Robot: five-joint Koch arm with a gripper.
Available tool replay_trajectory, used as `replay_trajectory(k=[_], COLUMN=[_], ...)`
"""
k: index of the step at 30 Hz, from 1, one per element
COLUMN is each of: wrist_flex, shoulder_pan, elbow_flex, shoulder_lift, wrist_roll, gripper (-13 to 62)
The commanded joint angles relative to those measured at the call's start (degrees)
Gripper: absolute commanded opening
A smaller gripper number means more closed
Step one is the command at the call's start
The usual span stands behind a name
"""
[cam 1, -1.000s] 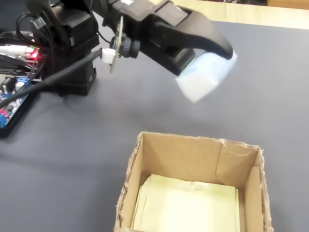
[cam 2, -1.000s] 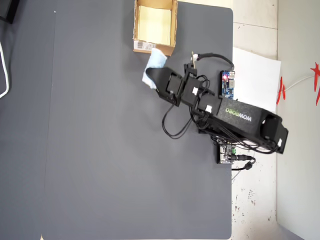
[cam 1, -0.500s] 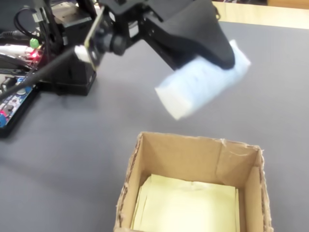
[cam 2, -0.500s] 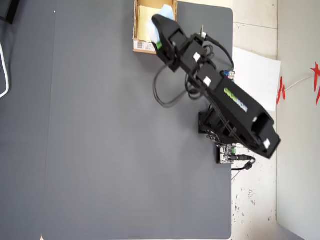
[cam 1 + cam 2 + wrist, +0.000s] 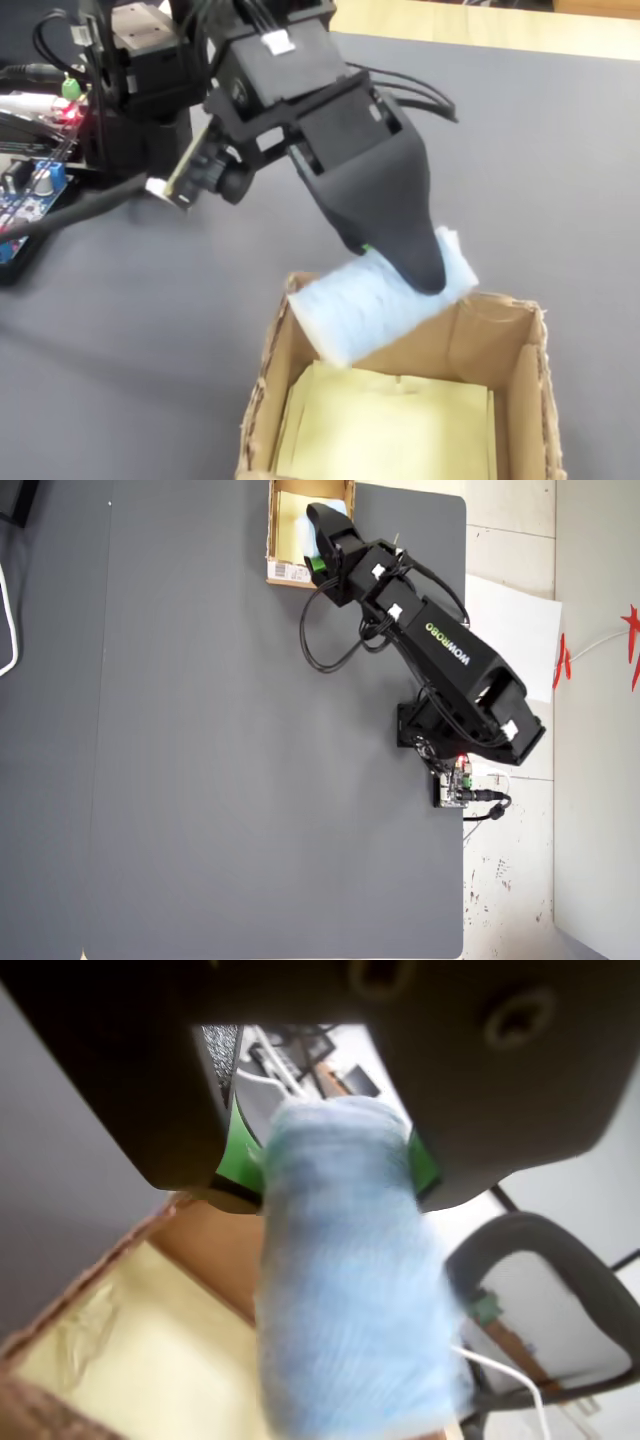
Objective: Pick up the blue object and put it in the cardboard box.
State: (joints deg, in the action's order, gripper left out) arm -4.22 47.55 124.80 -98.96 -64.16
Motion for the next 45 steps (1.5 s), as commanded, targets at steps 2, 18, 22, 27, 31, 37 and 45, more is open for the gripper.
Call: replay_trajectory(k=[2,18,22,27,31,37,45], wrist_flex=[4.0,8.4,13.8,21.7,24.4,28.7,30.2], shoulder_pan=[0.0,0.4,-4.6,-9.8,-14.2,-22.1,-32.1], elbow_flex=[-5.8,-6.9,-1.8,2.7,6.4,15.3,25.9], shoulder_lift=[0.5,1.9,-3.1,-6.9,-10.4,-14.7,-21.0], wrist_roll=[0.4,-2.9,-13.4,-21.2,-25.1,-32.4,-34.7], gripper=[26.1,31.6,31.6,31.6,31.6,31.6,31.6])
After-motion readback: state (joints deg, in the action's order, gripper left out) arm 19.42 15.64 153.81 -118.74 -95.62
